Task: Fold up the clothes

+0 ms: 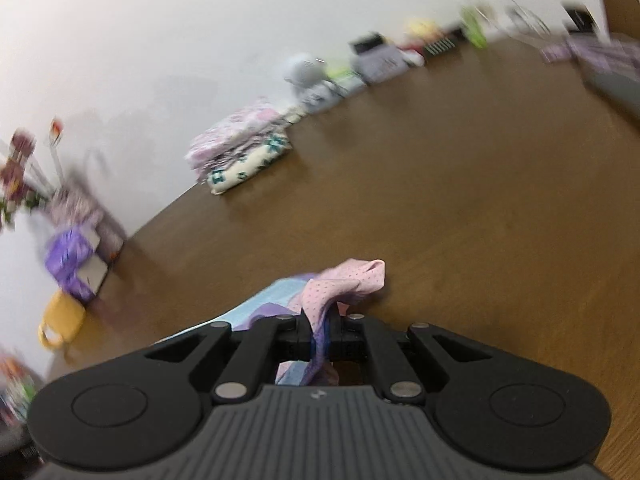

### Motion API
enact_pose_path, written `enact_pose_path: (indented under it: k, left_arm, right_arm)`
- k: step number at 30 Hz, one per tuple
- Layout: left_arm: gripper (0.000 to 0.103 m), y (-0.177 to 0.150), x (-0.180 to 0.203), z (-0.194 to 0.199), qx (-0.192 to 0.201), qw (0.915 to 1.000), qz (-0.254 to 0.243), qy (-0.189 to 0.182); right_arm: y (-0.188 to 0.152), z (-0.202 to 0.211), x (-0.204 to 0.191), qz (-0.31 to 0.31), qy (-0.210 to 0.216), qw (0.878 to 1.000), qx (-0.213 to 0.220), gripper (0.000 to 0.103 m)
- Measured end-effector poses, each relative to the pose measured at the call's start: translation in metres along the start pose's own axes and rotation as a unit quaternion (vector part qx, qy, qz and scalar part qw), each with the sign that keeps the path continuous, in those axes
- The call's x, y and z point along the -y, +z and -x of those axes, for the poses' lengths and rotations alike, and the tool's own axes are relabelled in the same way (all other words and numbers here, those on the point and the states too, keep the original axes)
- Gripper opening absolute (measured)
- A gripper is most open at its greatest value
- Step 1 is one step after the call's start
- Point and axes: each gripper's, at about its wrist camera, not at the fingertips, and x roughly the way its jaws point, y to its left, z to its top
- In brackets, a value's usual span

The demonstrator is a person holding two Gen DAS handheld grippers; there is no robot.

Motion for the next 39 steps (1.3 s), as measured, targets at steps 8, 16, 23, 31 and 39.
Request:
enact_pose_path:
  k: [8, 16, 23, 31, 39]
  left_arm:
    - [0.035, -0.002, 0.003, -0.005, -0.001, 1.0, 0.006, -0.004]
    - [0.035, -0.003, 0.005, -0.008, -0.004, 0.9999, 0.011, -0.008]
    - [0.035, -0.005, 0.005, -0.011, -0.009, 0.9998, 0.019, -0.003]
    - [0.037, -0.008, 0.003, -0.016, -0.01, 0.9991, 0.041, 0.002]
    - [0.038, -0.012, 0.004, -0.015, 0.007, 0.9982, 0.06, 0.008]
  right_arm:
    - [-0.009, -0.007, 0.021, -0.071, 0.01, 0.997, 0.006, 0.01]
    - [-0.012, -0.012, 0.022, -0.091, 0.024, 0.995, 0.019, 0.024]
    - [-0.012, -0.013, 0.023, -0.095, 0.022, 0.995, 0.024, 0.017]
    - [-0.011, -0.01, 0.019, -0.066, 0.012, 0.997, 0.03, 0.003]
    - [-0.001, 0.01, -0.034, 0.123, -0.014, 0.99, 0.07, 0.002]
